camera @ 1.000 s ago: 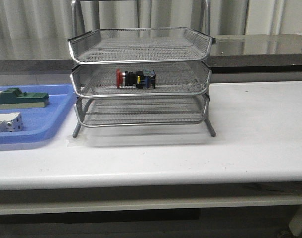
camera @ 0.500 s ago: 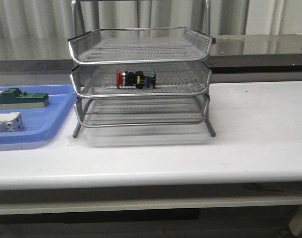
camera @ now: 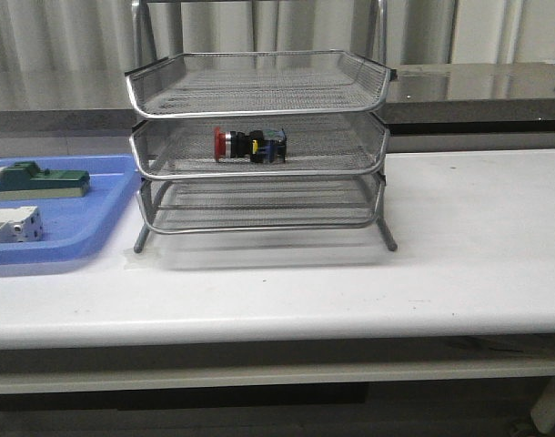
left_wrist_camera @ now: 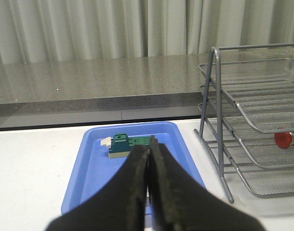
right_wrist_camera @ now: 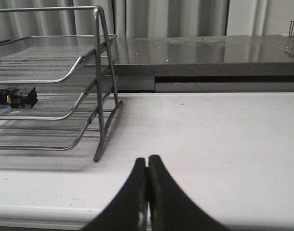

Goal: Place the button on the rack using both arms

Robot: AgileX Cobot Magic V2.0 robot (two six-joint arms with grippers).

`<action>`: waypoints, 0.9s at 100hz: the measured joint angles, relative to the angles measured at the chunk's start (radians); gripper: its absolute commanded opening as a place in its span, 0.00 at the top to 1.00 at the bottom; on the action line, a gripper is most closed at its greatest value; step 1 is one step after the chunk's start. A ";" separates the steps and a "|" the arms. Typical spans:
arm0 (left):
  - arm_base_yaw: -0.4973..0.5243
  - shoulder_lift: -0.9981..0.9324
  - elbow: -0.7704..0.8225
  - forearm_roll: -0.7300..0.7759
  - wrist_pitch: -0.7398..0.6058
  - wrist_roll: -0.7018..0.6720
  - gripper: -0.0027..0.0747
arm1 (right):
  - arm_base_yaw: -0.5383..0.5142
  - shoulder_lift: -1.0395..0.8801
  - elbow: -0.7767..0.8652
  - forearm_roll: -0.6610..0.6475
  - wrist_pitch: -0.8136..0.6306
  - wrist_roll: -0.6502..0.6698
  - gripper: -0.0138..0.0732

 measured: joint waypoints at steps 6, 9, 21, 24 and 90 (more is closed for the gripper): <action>0.000 0.000 0.010 0.087 -0.002 -0.085 0.96 | 0.000 0.000 0.000 0.000 0.000 0.000 0.92; 0.000 -0.002 0.020 0.117 -0.003 -0.119 0.96 | 0.000 0.000 0.000 0.000 0.000 0.000 0.92; 0.000 -0.020 0.064 0.176 -0.020 -0.191 0.96 | 0.000 0.000 0.000 0.000 0.000 0.000 0.92; 0.000 -0.032 0.077 0.184 -0.027 -0.200 0.96 | 0.000 0.000 0.000 0.000 0.000 0.000 0.92; 0.000 -0.283 0.282 0.193 -0.083 -0.254 0.96 | 0.000 0.000 0.000 0.000 -0.001 0.000 0.92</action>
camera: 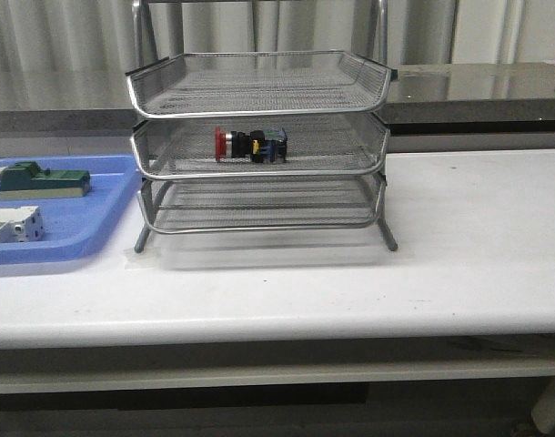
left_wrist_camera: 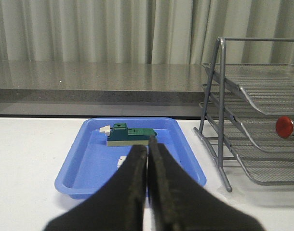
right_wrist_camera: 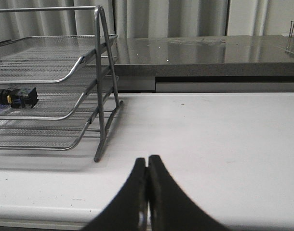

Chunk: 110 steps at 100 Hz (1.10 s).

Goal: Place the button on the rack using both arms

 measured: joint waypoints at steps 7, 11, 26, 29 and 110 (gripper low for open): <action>0.000 0.000 0.000 0.000 -0.001 -0.005 0.96 | 0.000 0.000 0.000 0.000 0.000 0.000 0.92; 0.000 0.000 0.000 0.000 -0.006 -0.007 0.96 | 0.000 0.000 0.000 0.000 0.000 0.000 0.92; 0.000 0.000 0.000 0.000 -0.013 -0.009 0.96 | 0.000 0.000 0.000 0.000 0.000 0.000 0.92; 0.000 0.000 0.000 0.000 -0.013 -0.010 0.96 | 0.000 0.000 0.000 0.000 0.000 0.000 0.92; 0.000 0.000 0.000 0.000 -0.017 -0.012 0.96 | 0.000 0.000 0.000 0.000 0.000 0.000 0.92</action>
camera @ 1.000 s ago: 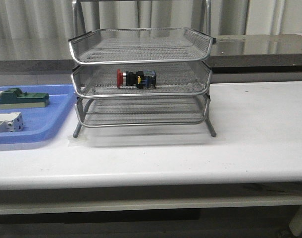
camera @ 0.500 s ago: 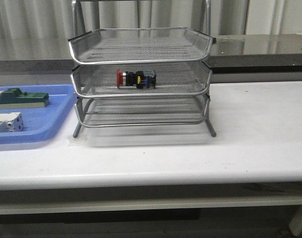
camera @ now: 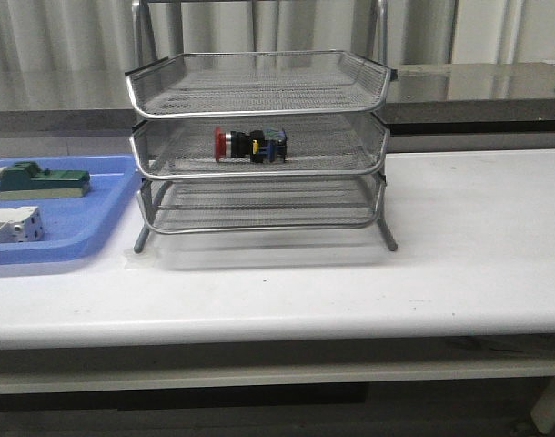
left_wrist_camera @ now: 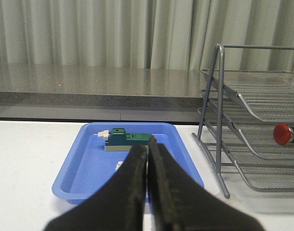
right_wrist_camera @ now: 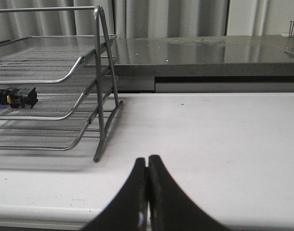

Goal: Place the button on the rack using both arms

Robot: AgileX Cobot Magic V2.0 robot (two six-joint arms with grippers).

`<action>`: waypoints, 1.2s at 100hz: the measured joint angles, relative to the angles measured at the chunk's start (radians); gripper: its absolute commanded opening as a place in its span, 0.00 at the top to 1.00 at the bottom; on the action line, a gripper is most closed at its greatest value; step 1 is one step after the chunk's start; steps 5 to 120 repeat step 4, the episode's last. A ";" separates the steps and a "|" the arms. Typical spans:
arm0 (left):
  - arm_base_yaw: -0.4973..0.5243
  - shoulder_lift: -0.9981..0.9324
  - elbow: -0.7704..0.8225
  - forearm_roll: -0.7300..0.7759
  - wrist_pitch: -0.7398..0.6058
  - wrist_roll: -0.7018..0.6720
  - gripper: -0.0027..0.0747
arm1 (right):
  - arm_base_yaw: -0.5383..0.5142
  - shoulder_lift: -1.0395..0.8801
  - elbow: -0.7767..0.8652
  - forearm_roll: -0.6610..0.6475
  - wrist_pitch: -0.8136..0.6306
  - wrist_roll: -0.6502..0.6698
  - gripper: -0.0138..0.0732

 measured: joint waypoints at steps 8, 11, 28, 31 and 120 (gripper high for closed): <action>0.000 0.000 0.000 0.000 0.000 0.000 0.96 | 0.000 0.000 0.000 0.000 0.000 0.000 0.92; 0.000 0.000 0.000 0.000 0.000 0.000 0.96 | 0.000 0.000 0.000 0.000 0.000 0.000 0.92; 0.000 0.000 0.000 0.000 0.000 0.000 0.96 | 0.000 0.000 0.000 0.000 0.000 0.000 0.92; 0.000 0.000 0.000 0.000 0.000 0.000 0.96 | 0.000 0.000 0.000 0.000 0.000 0.000 0.92; 0.000 0.000 0.000 0.000 0.000 0.000 0.96 | 0.000 0.000 0.000 0.000 0.000 0.000 0.92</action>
